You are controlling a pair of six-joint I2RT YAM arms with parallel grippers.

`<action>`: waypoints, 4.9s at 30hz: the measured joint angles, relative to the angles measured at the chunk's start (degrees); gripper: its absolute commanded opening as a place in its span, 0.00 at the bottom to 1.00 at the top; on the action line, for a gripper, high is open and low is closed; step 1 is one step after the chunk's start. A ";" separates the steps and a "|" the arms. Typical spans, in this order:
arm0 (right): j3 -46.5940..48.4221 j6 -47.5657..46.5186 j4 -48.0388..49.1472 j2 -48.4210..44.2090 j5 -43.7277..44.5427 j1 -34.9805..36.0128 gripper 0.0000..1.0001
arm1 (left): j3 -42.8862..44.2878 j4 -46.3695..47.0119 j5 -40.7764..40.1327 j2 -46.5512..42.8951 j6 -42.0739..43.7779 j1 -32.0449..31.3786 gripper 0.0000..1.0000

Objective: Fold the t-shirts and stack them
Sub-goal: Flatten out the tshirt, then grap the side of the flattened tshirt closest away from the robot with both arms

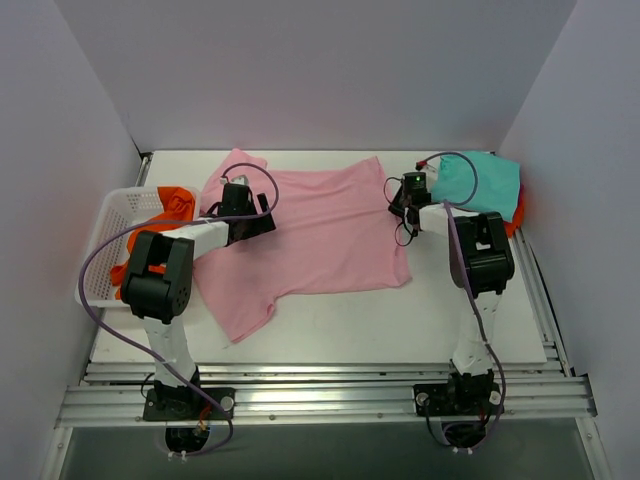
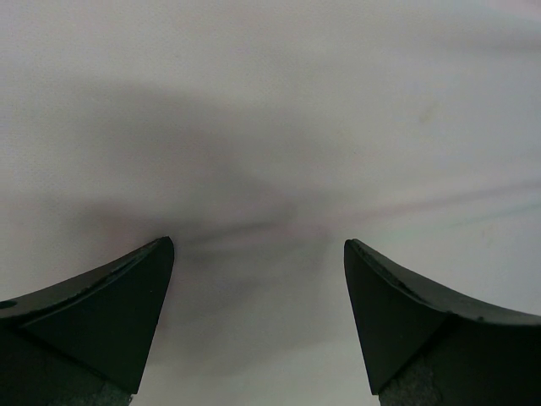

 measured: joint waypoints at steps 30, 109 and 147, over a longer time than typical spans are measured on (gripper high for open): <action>-7.78 -0.70 0.72 -24.68 4.63 11.61 0.24 | -4.02 5.73 7.26 -17.68 3.52 -4.07 0.94; -37.48 14.91 -33.24 -82.64 34.03 28.74 0.68 | -43.21 -34.12 -35.50 -58.40 -49.90 -44.00 0.97; -42.80 17.00 -29.09 -57.22 20.83 9.29 0.84 | -50.82 -19.28 -31.95 -69.35 -43.80 -29.81 0.02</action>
